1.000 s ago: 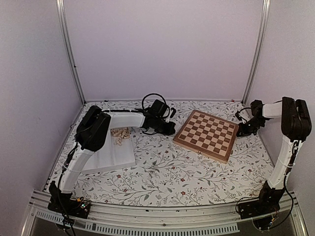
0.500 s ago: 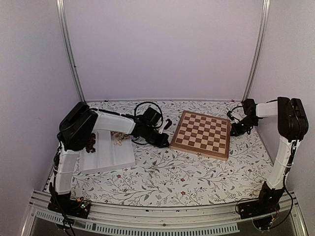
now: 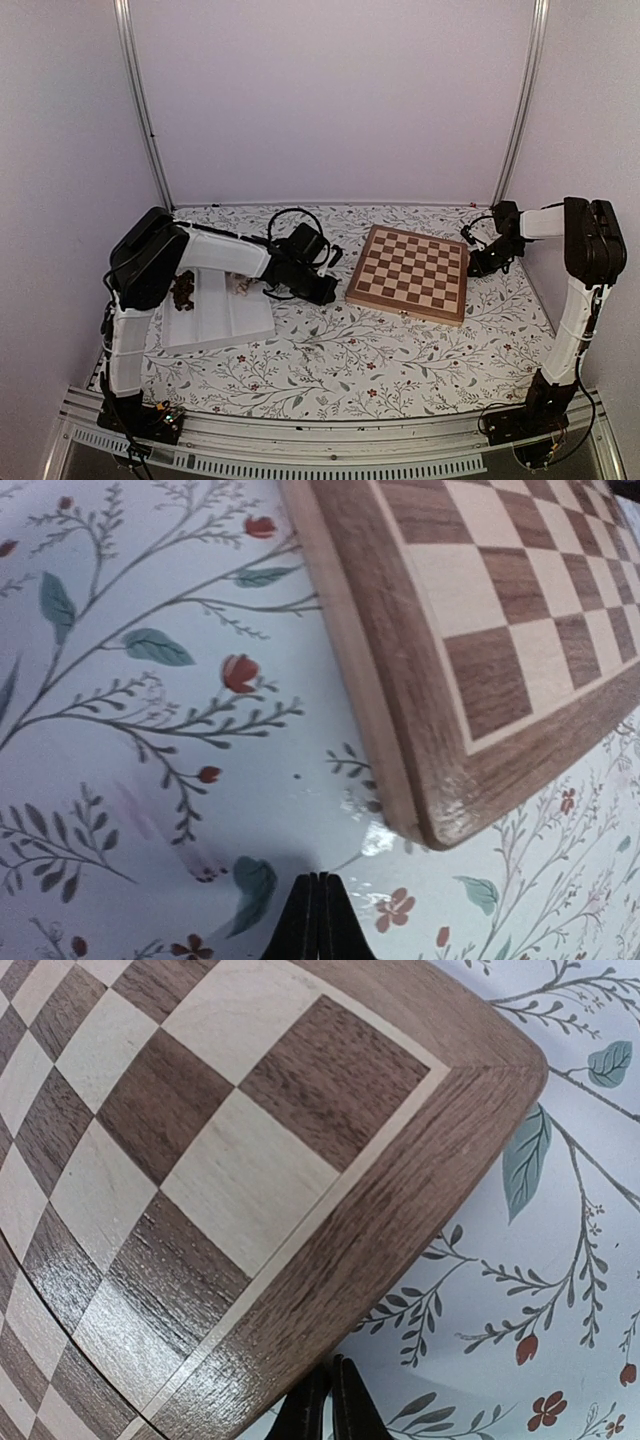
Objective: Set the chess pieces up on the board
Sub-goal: Move the chessboard to the center of the board.
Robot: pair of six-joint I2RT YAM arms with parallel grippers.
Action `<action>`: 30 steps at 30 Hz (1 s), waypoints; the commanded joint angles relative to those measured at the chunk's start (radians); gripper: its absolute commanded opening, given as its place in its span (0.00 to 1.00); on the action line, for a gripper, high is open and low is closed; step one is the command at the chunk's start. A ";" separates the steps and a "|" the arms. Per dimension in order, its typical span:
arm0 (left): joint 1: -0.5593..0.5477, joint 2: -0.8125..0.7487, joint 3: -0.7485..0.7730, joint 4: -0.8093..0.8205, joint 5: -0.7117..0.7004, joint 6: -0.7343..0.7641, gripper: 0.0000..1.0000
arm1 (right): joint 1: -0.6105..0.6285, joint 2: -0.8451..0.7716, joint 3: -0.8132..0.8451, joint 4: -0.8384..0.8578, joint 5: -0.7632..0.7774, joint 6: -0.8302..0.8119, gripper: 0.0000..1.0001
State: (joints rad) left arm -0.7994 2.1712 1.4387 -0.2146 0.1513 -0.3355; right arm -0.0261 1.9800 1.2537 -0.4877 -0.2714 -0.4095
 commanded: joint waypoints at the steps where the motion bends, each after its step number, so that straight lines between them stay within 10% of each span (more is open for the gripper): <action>1: 0.047 0.045 0.083 -0.061 -0.073 -0.021 0.00 | 0.020 0.023 -0.023 -0.012 -0.027 -0.012 0.09; 10: 0.013 0.231 0.278 -0.066 0.082 0.016 0.00 | 0.019 0.020 -0.038 0.001 -0.060 -0.036 0.09; 30: -0.084 -0.026 -0.074 0.052 0.123 0.011 0.00 | 0.060 -0.046 -0.069 -0.079 -0.210 -0.084 0.10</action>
State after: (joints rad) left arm -0.8383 2.1635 1.3922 -0.1474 0.2619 -0.3191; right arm 0.0124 1.9591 1.2091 -0.5026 -0.4026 -0.4797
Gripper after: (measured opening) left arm 0.004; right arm 0.104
